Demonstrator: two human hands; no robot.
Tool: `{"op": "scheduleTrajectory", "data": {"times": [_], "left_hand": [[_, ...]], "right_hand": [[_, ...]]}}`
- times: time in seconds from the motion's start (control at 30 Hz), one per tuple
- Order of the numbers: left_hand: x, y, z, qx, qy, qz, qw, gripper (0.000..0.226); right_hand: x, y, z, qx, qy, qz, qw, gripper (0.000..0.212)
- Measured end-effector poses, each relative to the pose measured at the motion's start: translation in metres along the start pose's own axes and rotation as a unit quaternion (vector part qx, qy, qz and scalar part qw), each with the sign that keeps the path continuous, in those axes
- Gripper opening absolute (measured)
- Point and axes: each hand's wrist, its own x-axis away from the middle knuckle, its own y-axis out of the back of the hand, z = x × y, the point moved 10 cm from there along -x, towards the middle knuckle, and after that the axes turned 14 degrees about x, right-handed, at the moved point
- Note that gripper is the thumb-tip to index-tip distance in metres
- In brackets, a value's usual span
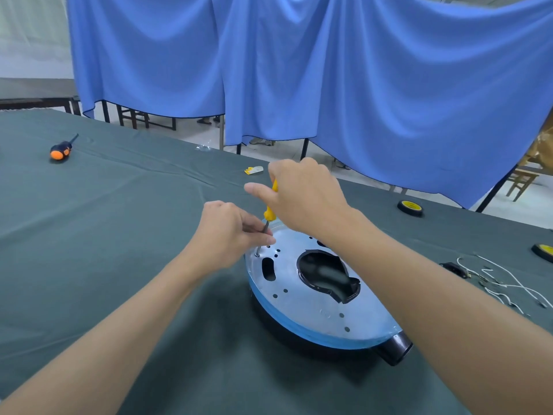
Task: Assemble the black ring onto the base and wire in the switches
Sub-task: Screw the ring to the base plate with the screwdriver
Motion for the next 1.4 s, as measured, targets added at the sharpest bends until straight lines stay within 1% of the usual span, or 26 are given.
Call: {"op": "scheduleTrajectory", "data": {"times": [0.07, 0.13, 0.17, 0.23, 0.27, 0.33, 0.37, 0.47, 0.5, 0.57, 0.63, 0.7, 0.73, 0.8, 0.83, 0.9, 0.97, 1.03, 1.1, 1.13, 1.2, 1.23, 1.27, 1.3, 1.33, 1.4], "left_hand": [[-0.001, 0.000, 0.001, -0.015, -0.005, 0.008, 1.000, 0.007], [-0.001, 0.001, 0.003, -0.001, -0.005, 0.015, 1.000, 0.009], [0.000, 0.001, 0.004, 0.013, -0.001, 0.023, 1.000, 0.010], [0.002, -0.002, 0.008, 0.047, 0.010, 0.047, 0.998, 0.009], [0.004, -0.005, 0.009, 0.060, 0.017, 0.064, 0.996, 0.009], [0.007, -0.012, 0.009, 0.058, 0.018, 0.078, 0.995, 0.013], [0.007, -0.012, 0.008, 0.061, 0.015, 0.066, 0.996, 0.013], [0.005, 0.001, 0.005, 0.096, 0.008, -0.016, 0.995, 0.009], [0.004, 0.003, 0.004, 0.091, 0.002, -0.030, 0.995, 0.006], [0.004, 0.003, 0.003, 0.066, -0.012, -0.025, 0.997, 0.004], [0.005, 0.002, 0.002, 0.057, -0.021, -0.008, 0.998, 0.011], [0.007, 0.000, 0.004, 0.054, -0.022, 0.014, 0.998, 0.016], [0.008, -0.002, 0.004, 0.051, -0.020, 0.029, 0.998, 0.018], [0.009, -0.007, 0.004, 0.051, -0.013, 0.057, 0.997, 0.017], [0.009, -0.007, 0.004, 0.060, -0.008, 0.058, 0.997, 0.015], [0.009, -0.001, 0.006, 0.116, 0.014, 0.015, 0.993, 0.009], [0.010, 0.007, 0.012, 0.166, 0.038, -0.036, 0.985, 0.017], [0.010, 0.007, 0.012, 0.152, 0.044, -0.045, 0.986, 0.015], [0.009, 0.001, 0.005, 0.105, 0.027, -0.015, 0.994, 0.006], [0.008, -0.003, 0.002, 0.083, 0.017, 0.001, 0.996, 0.007], [0.009, -0.007, 0.006, 0.096, 0.034, 0.028, 0.994, 0.012], [0.010, -0.010, 0.009, 0.122, 0.053, 0.041, 0.990, 0.013], [0.012, -0.012, 0.011, 0.154, 0.069, 0.052, 0.984, 0.014], [0.013, -0.012, 0.012, 0.185, 0.079, 0.053, 0.978, 0.015], [0.013, -0.010, 0.011, 0.209, 0.080, 0.038, 0.974, 0.013], [0.012, 0.002, 0.011, 0.217, 0.074, -0.031, 0.973, 0.012]], "right_hand": [[-0.001, 0.002, 0.009, -0.062, 0.050, 0.042, 0.996, 0.038], [0.001, 0.005, 0.021, -0.110, 0.116, 0.097, 0.982, 0.027], [0.002, 0.006, 0.025, -0.108, 0.140, 0.113, 0.978, 0.021], [0.002, 0.009, 0.027, -0.082, 0.156, 0.111, 0.978, 0.006], [0.000, 0.009, 0.026, -0.067, 0.150, 0.103, 0.981, 0.008], [-0.003, 0.008, 0.023, -0.034, 0.122, 0.089, 0.988, 0.019], [-0.005, 0.009, 0.021, -0.015, 0.107, 0.076, 0.991, 0.023], [-0.008, 0.010, 0.016, 0.020, 0.067, 0.055, 0.996, 0.033], [-0.008, 0.009, 0.016, 0.023, 0.060, 0.059, 0.996, 0.037], [-0.008, 0.005, 0.018, 0.014, 0.065, 0.079, 0.995, 0.041], [-0.007, 0.003, 0.023, -0.001, 0.098, 0.106, 0.990, 0.034], [-0.004, 0.005, 0.031, -0.021, 0.150, 0.121, 0.981, 0.017], [-0.003, 0.007, 0.033, -0.032, 0.161, 0.123, 0.979, 0.012], [-0.003, 0.009, 0.032, -0.045, 0.148, 0.113, 0.981, 0.021], [-0.005, 0.010, 0.029, -0.043, 0.134, 0.101, 0.985, 0.024], [-0.007, 0.011, 0.027, -0.014, 0.111, 0.070, 0.991, 0.026], [-0.007, 0.011, 0.026, 0.000, 0.091, 0.056, 0.994, 0.033], [-0.008, 0.007, 0.024, -0.008, 0.076, 0.065, 0.995, 0.042], [-0.008, 0.005, 0.025, -0.019, 0.094, 0.085, 0.992, 0.037], [-0.007, 0.005, 0.028, -0.021, 0.119, 0.094, 0.988, 0.030], [-0.003, 0.007, 0.035, -0.030, 0.175, 0.105, 0.979, 0.016], [-0.001, 0.008, 0.036, -0.036, 0.182, 0.105, 0.977, 0.009], [-0.001, 0.009, 0.034, -0.041, 0.174, 0.099, 0.979, 0.007], [-0.002, 0.008, 0.031, -0.042, 0.153, 0.093, 0.983, 0.013], [-0.005, 0.006, 0.026, -0.038, 0.130, 0.087, 0.987, 0.016], [-0.008, 0.001, 0.019, -0.024, 0.086, 0.080, 0.993, 0.023]]}}
